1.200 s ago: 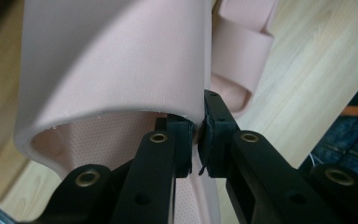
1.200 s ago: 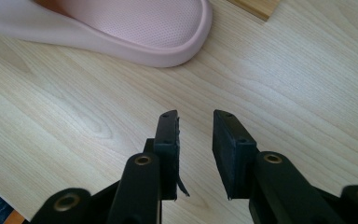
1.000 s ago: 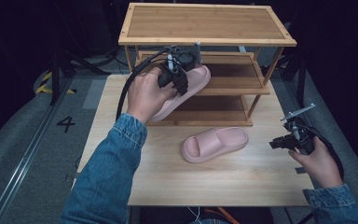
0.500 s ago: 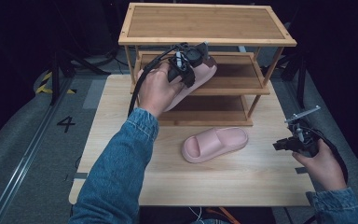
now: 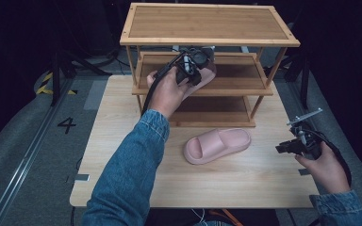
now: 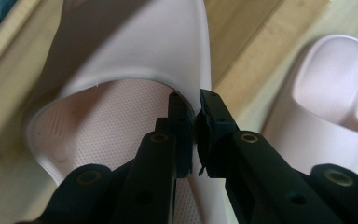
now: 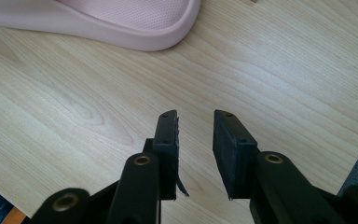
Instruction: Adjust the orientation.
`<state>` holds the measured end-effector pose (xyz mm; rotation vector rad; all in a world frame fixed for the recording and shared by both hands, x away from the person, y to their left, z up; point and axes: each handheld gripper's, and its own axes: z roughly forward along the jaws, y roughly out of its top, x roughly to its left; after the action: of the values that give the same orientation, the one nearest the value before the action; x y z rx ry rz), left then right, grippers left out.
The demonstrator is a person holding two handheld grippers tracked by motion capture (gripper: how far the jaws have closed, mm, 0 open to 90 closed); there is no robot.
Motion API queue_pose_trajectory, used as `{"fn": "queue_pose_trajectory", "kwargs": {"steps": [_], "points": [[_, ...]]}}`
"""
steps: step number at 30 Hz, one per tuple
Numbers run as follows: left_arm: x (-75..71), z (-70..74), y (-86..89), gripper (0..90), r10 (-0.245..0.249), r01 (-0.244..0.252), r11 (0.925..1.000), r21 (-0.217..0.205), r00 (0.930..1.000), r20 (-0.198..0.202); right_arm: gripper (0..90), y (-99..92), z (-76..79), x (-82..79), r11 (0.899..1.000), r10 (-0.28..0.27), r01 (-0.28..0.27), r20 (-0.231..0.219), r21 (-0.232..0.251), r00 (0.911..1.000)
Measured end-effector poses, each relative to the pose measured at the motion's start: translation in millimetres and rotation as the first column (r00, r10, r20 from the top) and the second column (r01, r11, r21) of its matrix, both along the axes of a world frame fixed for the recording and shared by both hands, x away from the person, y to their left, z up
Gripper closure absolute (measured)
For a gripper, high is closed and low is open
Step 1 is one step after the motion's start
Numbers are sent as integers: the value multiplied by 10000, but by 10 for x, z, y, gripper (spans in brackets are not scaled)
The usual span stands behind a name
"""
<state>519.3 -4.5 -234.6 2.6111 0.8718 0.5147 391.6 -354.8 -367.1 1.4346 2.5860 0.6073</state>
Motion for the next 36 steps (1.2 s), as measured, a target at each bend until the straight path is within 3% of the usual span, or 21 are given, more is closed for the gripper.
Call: {"fn": "queue_pose_trajectory", "kwargs": {"steps": [4, 6, 8, 9, 10, 12, 14, 21, 26, 27, 28, 31, 33, 36], "points": [[1, -20, -7, 812, 71, -71, 10000, 3, 9995, 319, 704, 23, -9, 5, 10000, 34, -34, -36, -6, 10000], [-2, -20, -2, 725, 183, -186, 9998, 79, 9991, 382, 699, 27, -13, 8, 10000, 59, -59, -16, -6, 10000], [-13, -1, 36, 636, -60, 58, 9995, -318, 10000, -64, 697, 25, -7, 14, 9999, 100, -100, 4, -48, 10000], [-32, 4, 48, 601, -134, 130, 9992, -386, 9999, -106, 696, 30, -3, 14, 10000, 65, -65, -3, -13, 10000], [-53, 23, 75, 581, -469, 470, 9988, -156, 9988, 108, 695, 33, 2, 16, 10000, 69, -69, -5, 14, 10000], [-105, 23, 84, 568, -248, 250, 9992, -324, 9997, 77, 695, 35, 4, 22, 9999, 146, -146, 13, -28, 9999], [-157, 57, 140, 559, -447, 451, 9988, -171, 9987, 236, 695, 55, 4, 30, 9999, 161, -161, 26, -25, 9999], [-389, 274, 410, 565, -387, 416, 9934, -1071, 9988, 294, 692, 155, -10, 79, 9993, 355, -355, -43, -73, 9994], [-498, 348, 641, 629, -238, 215, 9884, -1507, 9996, -135, 691, 207, -5, 116, 9984, 552, -552, -3, -95, 9985], [-509, 348, 693, 696, -165, 106, 9869, -1611, 9992, -353, 683, 222, -7, 132, 9982, 591, -591, 13, -103, 9983], [-512, 333, 773, 751, 52, -196, 9853, -1696, 9964, -848, 681, 236, -9, 139, 9984, 561, -561, -17, -44, 9984], [-515, 307, 878, 826, 371, -536, 9861, -1571, 9936, -1063, 681, 261, -19, 156, 9979, 640, -641, -49, -80, 9979], [-505, 263, 1010, 889, 716, -911, 9831, -1590, 9897, -1240, 681, 285, -32, 167, 9969, 773, -774, -59, -127, 9970], [-500, 197, 1172, 892, 1090, -1309, 9760, -1739, 9855, -1299, 682, 299, -33, 169, 9968, 790, -790, -51, -115, 9969]]}}
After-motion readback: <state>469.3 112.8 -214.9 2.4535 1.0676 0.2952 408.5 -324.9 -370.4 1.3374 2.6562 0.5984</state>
